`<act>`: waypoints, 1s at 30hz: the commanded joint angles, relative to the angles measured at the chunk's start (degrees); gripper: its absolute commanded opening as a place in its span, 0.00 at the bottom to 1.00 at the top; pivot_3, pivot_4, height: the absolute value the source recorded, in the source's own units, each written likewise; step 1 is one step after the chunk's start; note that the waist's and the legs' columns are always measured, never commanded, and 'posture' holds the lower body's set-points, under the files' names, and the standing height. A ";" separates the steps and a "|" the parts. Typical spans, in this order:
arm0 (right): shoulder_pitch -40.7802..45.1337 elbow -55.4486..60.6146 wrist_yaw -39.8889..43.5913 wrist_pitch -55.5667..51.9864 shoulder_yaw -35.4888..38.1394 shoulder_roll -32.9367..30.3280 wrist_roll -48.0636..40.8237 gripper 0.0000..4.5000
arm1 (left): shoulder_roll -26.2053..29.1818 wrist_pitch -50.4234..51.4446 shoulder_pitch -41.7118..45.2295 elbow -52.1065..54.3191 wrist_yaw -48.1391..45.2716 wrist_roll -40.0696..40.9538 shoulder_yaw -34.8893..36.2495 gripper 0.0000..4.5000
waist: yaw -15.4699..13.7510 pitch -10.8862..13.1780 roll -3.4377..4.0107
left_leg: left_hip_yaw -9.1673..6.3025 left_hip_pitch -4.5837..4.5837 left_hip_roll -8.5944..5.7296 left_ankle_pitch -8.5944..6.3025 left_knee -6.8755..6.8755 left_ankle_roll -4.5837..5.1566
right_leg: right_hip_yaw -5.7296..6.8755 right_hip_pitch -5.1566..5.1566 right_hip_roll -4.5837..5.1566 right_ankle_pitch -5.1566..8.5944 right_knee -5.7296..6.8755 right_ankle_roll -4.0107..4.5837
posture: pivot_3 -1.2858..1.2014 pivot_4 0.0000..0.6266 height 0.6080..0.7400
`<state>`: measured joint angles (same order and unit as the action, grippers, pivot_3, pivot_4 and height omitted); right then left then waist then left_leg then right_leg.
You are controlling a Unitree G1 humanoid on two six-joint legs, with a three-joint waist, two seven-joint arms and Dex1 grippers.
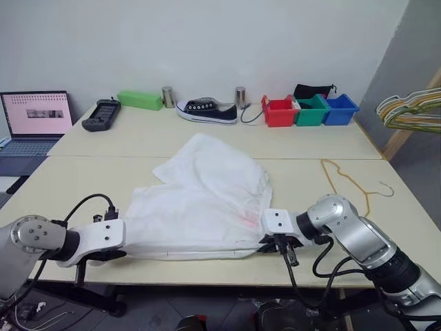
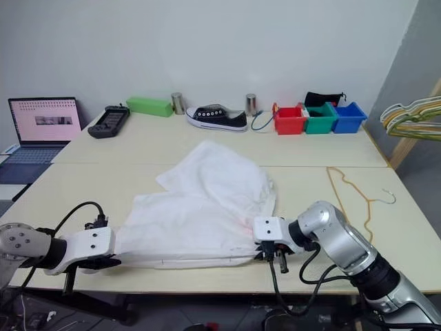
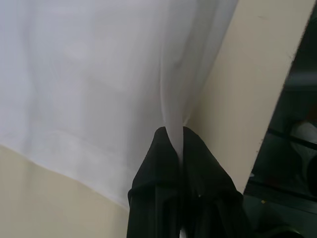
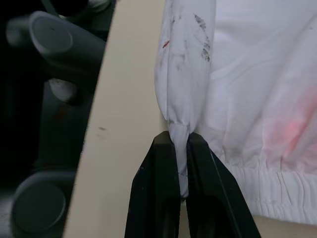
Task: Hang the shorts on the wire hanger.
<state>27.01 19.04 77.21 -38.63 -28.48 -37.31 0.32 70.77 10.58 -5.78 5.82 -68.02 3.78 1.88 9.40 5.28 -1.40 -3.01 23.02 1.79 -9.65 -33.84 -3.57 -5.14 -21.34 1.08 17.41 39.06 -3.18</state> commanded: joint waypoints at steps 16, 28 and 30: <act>2.49 2.93 0.08 -10.58 0.26 -3.36 -11.63 0.30 | 0.30 -2.78 4.40 -1.78 -5.58 0.61 -1.45 0.22 | 0.19 0.14 -0.13 | 0.02 -0.07 0.04 0.00 -0.01 0.00 | -0.02 -0.06 0.02 0.03 0.00 0.06 | 0.47 0.08 1.00; 6.50 8.36 -2.63 -17.18 9.16 -8.88 -20.57 0.93 | 2.70 7.22 11.01 8.63 -16.26 16.53 3.64 0.76 | 0.35 0.19 -0.18 | 0.04 -0.04 0.05 -0.01 -0.01 -0.01 | 0.01 -0.08 0.08 0.04 -0.05 0.06 | 0.46 0.04 1.00; 7.36 6.60 -6.63 -18.96 11.70 -8.11 -20.37 1.00 | -0.33 11.62 16.29 10.21 -14.13 20.08 2.80 0.86 | 0.44 0.18 -0.20 | 0.06 -0.04 0.05 -0.01 -0.02 -0.01 | 0.02 -0.09 0.08 0.04 -0.05 0.06 | 0.45 0.04 1.00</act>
<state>32.41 26.04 74.08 -55.92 -20.94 -45.69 -19.33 71.94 18.22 6.62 13.46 -83.25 19.37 2.95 9.83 5.46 -1.60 -2.96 22.98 1.84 -9.66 -33.87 -3.58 -5.12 -21.42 1.16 17.45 39.00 -3.13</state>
